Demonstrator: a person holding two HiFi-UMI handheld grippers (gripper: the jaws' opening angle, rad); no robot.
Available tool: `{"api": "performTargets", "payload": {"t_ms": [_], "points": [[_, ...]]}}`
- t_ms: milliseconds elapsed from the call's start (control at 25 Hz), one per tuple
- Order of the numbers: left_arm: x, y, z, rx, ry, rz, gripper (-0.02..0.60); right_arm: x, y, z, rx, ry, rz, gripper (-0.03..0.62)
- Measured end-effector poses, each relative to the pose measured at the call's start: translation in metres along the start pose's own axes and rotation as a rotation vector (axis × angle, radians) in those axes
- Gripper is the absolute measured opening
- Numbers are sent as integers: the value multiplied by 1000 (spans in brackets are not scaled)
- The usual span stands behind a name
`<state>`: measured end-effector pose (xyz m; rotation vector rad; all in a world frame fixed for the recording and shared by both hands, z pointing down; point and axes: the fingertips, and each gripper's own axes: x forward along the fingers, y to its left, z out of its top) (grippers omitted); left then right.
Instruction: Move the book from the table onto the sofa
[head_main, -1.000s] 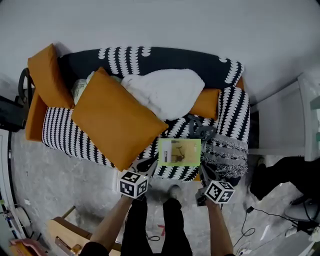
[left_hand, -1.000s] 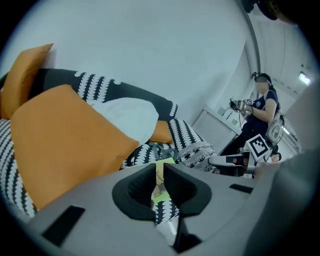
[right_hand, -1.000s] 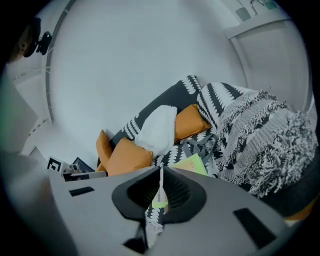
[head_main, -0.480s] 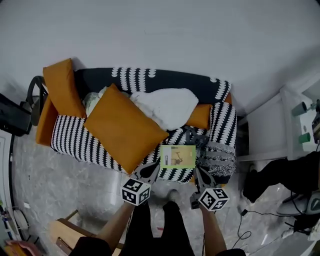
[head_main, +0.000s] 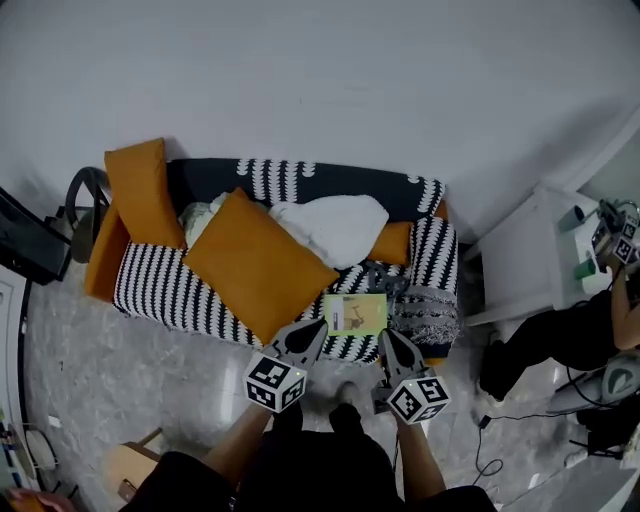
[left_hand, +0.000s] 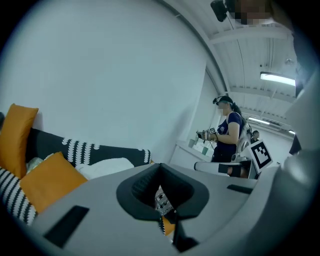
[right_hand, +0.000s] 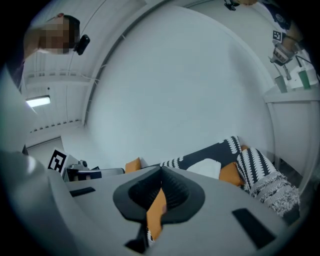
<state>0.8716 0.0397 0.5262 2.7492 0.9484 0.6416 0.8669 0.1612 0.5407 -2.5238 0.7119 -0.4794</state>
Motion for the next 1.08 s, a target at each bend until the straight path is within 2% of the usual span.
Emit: {"api": "performTargets", "payload": {"t_ms": [280, 1080], "points": [[-25, -6, 18, 43, -35, -18, 15, -9, 30, 6, -29, -33, 10, 21], [-43, 10, 16, 35, -47, 11, 15, 1, 52, 1, -80, -13, 43, 21]]}}
